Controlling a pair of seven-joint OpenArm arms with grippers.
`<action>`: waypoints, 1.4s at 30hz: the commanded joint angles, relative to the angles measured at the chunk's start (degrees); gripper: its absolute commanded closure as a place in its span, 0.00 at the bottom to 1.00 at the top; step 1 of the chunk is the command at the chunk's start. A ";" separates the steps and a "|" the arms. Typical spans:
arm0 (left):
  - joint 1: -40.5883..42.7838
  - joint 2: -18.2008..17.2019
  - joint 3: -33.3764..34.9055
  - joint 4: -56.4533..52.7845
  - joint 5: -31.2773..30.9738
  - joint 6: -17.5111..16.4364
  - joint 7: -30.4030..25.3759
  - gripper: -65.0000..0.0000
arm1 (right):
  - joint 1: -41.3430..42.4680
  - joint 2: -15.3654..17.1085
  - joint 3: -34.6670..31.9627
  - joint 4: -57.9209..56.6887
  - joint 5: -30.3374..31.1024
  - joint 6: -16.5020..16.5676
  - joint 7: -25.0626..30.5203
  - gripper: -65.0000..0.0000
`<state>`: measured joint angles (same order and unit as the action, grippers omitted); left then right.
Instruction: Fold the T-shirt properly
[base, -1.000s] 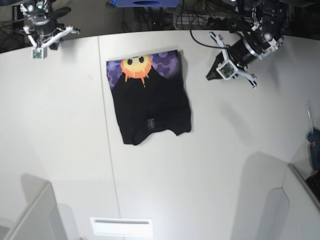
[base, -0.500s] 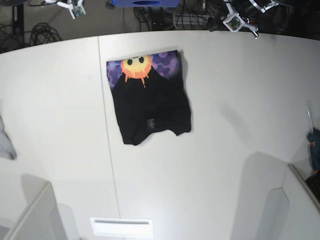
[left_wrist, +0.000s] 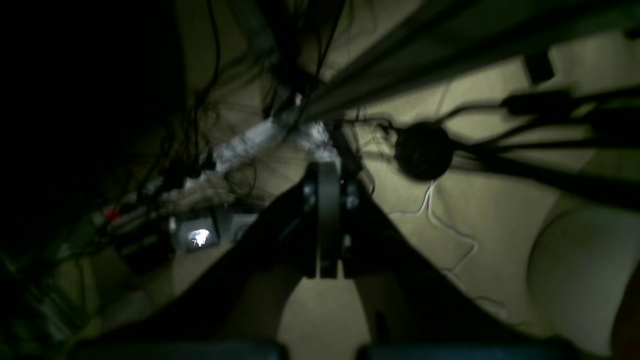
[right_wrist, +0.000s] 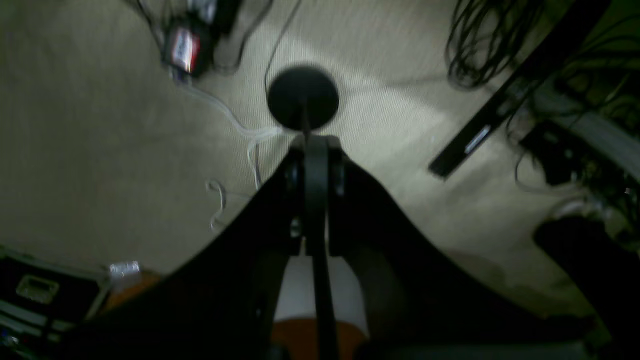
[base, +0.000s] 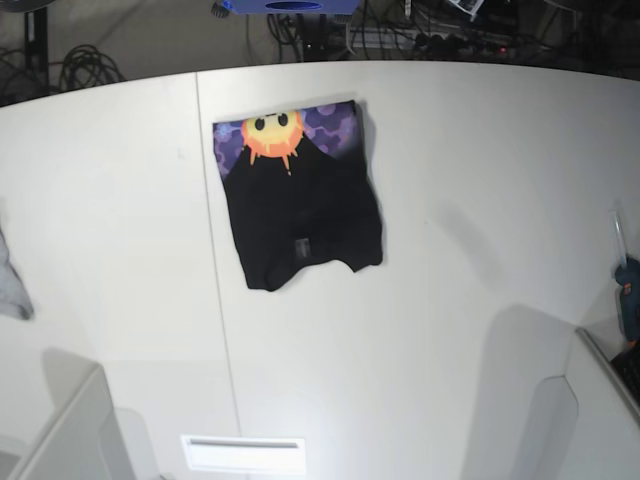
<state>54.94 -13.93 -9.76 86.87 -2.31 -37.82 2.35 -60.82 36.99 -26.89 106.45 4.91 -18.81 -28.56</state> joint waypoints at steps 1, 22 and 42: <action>0.67 -0.09 -0.04 -1.29 -0.55 -0.73 -0.72 1.00 | -0.50 0.33 0.04 -1.00 -0.29 -0.40 -0.15 1.00; -21.31 -0.44 18.95 -48.15 -0.55 12.46 -15.93 1.00 | 18.40 -9.87 -0.14 -32.48 10.79 17.62 0.12 1.00; -42.50 2.11 40.66 -77.60 -1.25 12.46 -16.20 1.00 | 40.82 -33.61 0.39 -99.20 11.05 17.71 46.97 1.00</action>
<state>11.79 -11.46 30.85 9.32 -3.46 -24.84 -13.76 -19.22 3.09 -26.52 7.22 16.12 -0.99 18.13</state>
